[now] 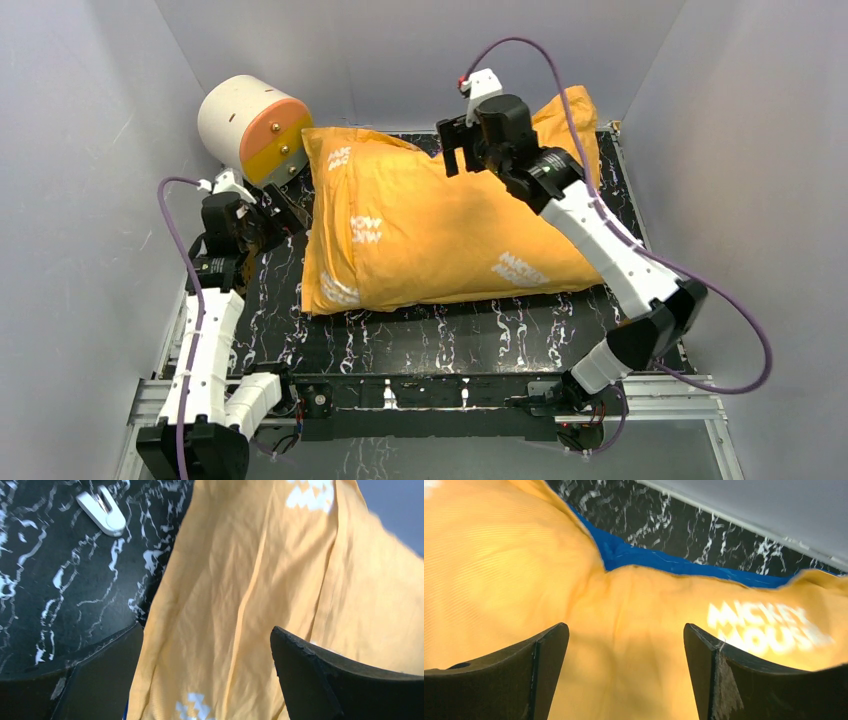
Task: Remove the pillowcase from the pillow
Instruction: Turn over the pillow at the center of the board.
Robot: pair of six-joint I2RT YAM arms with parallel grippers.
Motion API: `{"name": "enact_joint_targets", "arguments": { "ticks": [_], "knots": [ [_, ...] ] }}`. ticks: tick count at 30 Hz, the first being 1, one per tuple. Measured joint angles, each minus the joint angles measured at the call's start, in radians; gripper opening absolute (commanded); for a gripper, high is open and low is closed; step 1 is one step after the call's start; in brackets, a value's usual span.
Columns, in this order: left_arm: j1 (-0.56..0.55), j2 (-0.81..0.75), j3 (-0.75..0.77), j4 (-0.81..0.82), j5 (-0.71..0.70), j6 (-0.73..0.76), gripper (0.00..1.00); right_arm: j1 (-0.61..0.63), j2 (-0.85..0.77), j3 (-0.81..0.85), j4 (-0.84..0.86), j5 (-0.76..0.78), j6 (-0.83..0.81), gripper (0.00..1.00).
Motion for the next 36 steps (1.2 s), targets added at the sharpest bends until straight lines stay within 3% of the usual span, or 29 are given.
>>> {"name": "enact_joint_targets", "arguments": {
  "ticks": [4,10,12,17,19,20,24,29,36],
  "knots": [
    [0.000,0.048,-0.034,0.003,0.073,-0.001,0.98,-0.003,-0.103,-0.050,0.013,-0.013,0.030,0.96],
    [0.000,0.106,-0.091,0.032,0.203,-0.012,0.98,-0.008,-0.168,-0.347,0.098,-0.099,0.130,0.95],
    [0.000,0.122,-0.115,0.051,0.247,-0.016,0.98,-0.006,-0.129,-0.442,0.119,-0.099,0.169,0.85],
    [0.000,0.163,-0.190,0.089,0.321,-0.031,0.96,-0.001,-0.029,-0.554,0.161,-0.051,0.284,0.35],
    [0.000,0.191,-0.231,0.127,0.362,-0.049,0.86,0.000,-0.049,-0.577,0.184,-0.040,0.317,0.14],
    [0.000,0.212,-0.253,0.154,0.398,-0.062,0.79,-0.001,-0.062,-0.588,0.195,-0.038,0.332,0.09],
    [0.002,0.287,-0.294,0.250,0.516,-0.107,0.50,-0.002,-0.136,-0.643,0.240,-0.051,0.373,0.02],
    [-0.011,0.278,-0.300,0.307,0.599,-0.131,0.01,-0.010,-0.190,-0.673,0.256,-0.098,0.392,0.02],
    [-0.027,0.030,-0.379,0.249,0.603,-0.147,0.00,-0.016,-0.302,-0.703,0.240,-0.129,0.419,0.16]
  ]
}}
